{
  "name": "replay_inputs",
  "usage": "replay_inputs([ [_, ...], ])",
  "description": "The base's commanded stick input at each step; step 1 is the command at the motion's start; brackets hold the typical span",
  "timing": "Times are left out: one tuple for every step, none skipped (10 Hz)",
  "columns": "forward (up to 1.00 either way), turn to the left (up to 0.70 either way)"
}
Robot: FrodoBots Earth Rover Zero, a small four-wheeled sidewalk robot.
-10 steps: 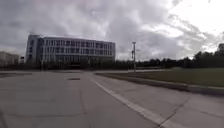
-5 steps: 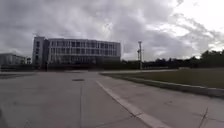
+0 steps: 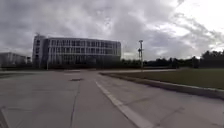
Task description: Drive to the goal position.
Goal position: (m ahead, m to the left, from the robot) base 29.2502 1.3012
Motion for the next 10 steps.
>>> replay_inputs([
  [0.70,0.00],
  [0.70,0.35],
  [0.70,0.35],
  [0.70,0.35],
  [0.70,0.35],
  [0.70,0.35],
  [0.70,0.35],
  [0.70,0.35],
  [0.70,0.35],
  [0.70,0.35],
])
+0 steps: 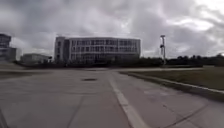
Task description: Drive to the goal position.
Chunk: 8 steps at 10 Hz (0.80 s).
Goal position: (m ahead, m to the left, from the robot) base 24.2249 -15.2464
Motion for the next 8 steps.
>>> replay_inputs([
  [0.70,0.35],
  [0.70,0.35],
  [0.70,0.27],
  [0.70,0.01],
  [0.70,0.00],
  [0.70,0.00],
  [0.70,0.00],
  [0.70,-0.21],
])
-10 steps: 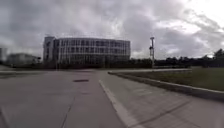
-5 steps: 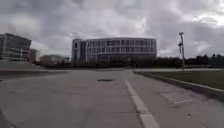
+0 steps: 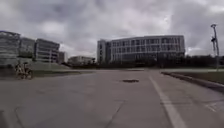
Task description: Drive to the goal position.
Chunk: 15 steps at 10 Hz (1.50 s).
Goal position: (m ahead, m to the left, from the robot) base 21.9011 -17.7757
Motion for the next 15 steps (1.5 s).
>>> replay_inputs([
  [0.70,-0.35],
  [0.70,-0.35],
  [0.70,-0.35],
  [0.70,-0.35],
  [0.70,-0.35],
  [0.70,-0.35],
  [0.70,-0.35],
  [0.70,-0.35],
  [0.70,-0.35],
  [0.70,-0.35],
  [0.70,-0.35],
  [0.70,-0.25],
  [0.70,-0.09],
  [0.70,0.00],
  [0.70,0.00],
])
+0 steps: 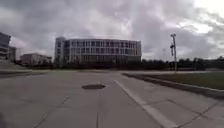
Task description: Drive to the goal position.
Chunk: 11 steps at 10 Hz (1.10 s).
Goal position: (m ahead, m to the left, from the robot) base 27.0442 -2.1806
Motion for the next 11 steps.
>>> replay_inputs([
  [0.70,0.00],
  [0.70,0.00],
  [0.70,0.00],
  [0.70,0.00],
  [0.70,0.00],
  [0.70,0.00],
  [0.70,0.00],
  [0.70,0.00],
  [0.70,0.00],
  [0.70,0.00],
  [0.70,0.00],
])
